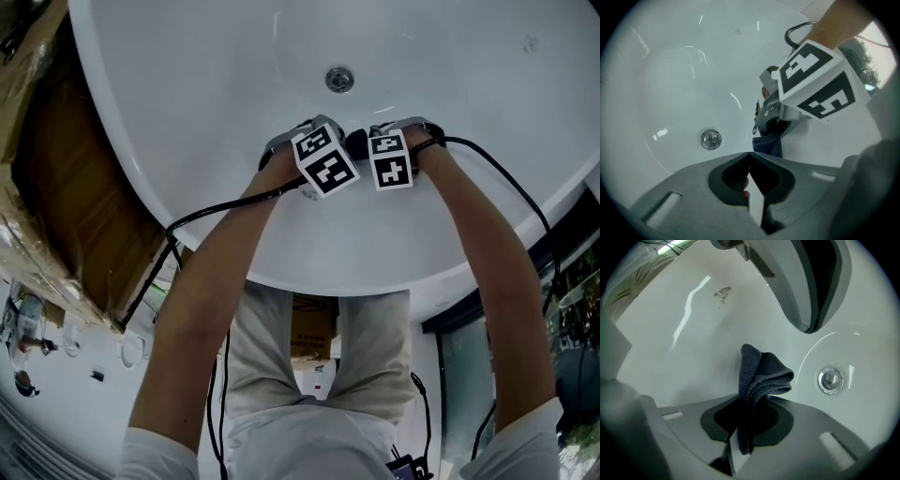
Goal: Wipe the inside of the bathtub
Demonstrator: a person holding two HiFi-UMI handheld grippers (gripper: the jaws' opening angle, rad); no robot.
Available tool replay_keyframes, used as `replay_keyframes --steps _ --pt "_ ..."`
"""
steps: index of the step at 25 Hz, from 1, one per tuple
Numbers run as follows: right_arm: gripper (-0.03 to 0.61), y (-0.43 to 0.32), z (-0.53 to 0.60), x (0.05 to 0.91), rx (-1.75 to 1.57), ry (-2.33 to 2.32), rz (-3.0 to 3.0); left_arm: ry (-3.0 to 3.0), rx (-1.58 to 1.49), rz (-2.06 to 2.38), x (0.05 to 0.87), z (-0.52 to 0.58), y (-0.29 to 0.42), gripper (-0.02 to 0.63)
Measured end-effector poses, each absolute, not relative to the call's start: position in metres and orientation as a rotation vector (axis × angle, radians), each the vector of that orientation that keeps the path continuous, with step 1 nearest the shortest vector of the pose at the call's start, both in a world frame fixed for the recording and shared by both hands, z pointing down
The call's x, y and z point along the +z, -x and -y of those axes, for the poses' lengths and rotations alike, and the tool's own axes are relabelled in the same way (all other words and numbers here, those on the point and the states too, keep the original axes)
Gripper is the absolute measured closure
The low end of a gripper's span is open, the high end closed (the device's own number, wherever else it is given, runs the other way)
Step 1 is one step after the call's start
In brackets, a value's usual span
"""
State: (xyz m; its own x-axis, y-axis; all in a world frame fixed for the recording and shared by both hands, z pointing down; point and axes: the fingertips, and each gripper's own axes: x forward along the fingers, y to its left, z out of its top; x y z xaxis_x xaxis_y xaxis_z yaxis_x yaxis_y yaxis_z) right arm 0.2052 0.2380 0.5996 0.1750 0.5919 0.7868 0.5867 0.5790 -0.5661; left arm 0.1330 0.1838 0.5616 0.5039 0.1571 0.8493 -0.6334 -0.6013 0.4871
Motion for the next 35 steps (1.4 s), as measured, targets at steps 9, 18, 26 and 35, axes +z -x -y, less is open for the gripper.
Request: replay_keyframes --steps 9,18,26,35 --pt "0.525 -0.216 -0.253 0.563 -0.007 1.127 1.472 -1.921 1.191 0.374 0.539 -0.189 -0.137 0.614" --pt "0.525 -0.22 -0.263 0.531 -0.002 1.146 1.469 -1.935 1.199 0.343 0.522 -0.203 -0.139 0.614" --pt "0.525 -0.224 -0.279 0.497 0.023 1.158 1.472 -1.948 1.21 0.325 0.497 -0.212 -0.14 0.614" --pt "0.525 -0.23 -0.289 0.465 0.027 1.174 1.469 -1.955 1.206 0.322 0.468 -0.216 -0.145 0.614"
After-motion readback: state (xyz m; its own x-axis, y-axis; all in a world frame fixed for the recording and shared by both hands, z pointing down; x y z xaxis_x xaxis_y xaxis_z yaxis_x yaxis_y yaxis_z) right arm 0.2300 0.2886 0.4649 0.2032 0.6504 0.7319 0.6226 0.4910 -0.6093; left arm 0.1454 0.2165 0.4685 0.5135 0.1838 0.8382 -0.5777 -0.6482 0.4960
